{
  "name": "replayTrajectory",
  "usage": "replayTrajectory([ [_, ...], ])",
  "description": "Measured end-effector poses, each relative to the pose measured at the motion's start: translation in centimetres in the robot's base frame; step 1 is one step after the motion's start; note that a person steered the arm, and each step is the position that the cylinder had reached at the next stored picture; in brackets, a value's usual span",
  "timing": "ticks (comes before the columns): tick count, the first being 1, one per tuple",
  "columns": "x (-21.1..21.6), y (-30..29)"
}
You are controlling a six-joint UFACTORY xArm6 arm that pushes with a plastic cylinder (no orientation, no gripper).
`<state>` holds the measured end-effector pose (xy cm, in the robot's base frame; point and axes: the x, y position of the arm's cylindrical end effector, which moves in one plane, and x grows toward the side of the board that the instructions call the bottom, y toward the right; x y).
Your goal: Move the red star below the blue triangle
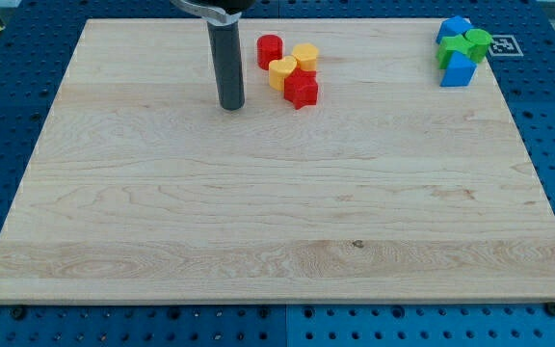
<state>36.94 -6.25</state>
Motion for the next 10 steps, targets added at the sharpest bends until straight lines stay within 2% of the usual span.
replayTrajectory([
  [2, -3.0, 9.2],
  [3, -3.0, 12.9],
  [5, -1.2, 14.1],
  [10, -1.2, 25.4],
])
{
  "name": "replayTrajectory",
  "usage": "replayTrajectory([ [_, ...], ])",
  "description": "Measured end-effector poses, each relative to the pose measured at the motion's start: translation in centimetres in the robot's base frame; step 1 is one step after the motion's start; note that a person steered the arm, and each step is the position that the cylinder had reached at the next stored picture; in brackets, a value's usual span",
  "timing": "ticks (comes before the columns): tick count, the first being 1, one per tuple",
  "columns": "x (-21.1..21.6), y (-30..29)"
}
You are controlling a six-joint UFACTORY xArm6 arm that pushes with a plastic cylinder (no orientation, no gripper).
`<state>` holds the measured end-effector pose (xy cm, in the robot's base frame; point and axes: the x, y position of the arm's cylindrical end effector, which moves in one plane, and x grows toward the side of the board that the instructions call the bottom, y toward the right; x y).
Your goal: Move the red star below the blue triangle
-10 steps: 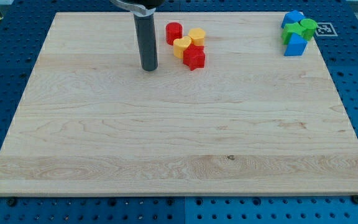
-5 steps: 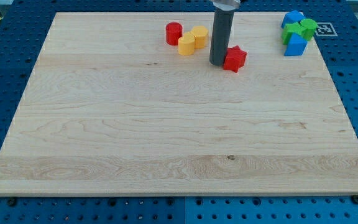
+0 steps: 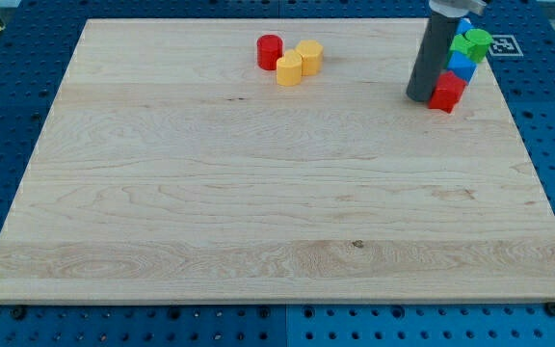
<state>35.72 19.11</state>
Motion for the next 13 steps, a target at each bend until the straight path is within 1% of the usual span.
replayTrajectory([
  [1, 0.0, 1.4],
  [2, 0.6, 1.3],
  [3, 4.1, 1.5],
  [5, 5.0, 6.8],
  [6, 5.2, 7.5],
  [7, 4.6, 7.2],
  [11, -0.9, 7.2],
  [13, -1.2, 7.1],
])
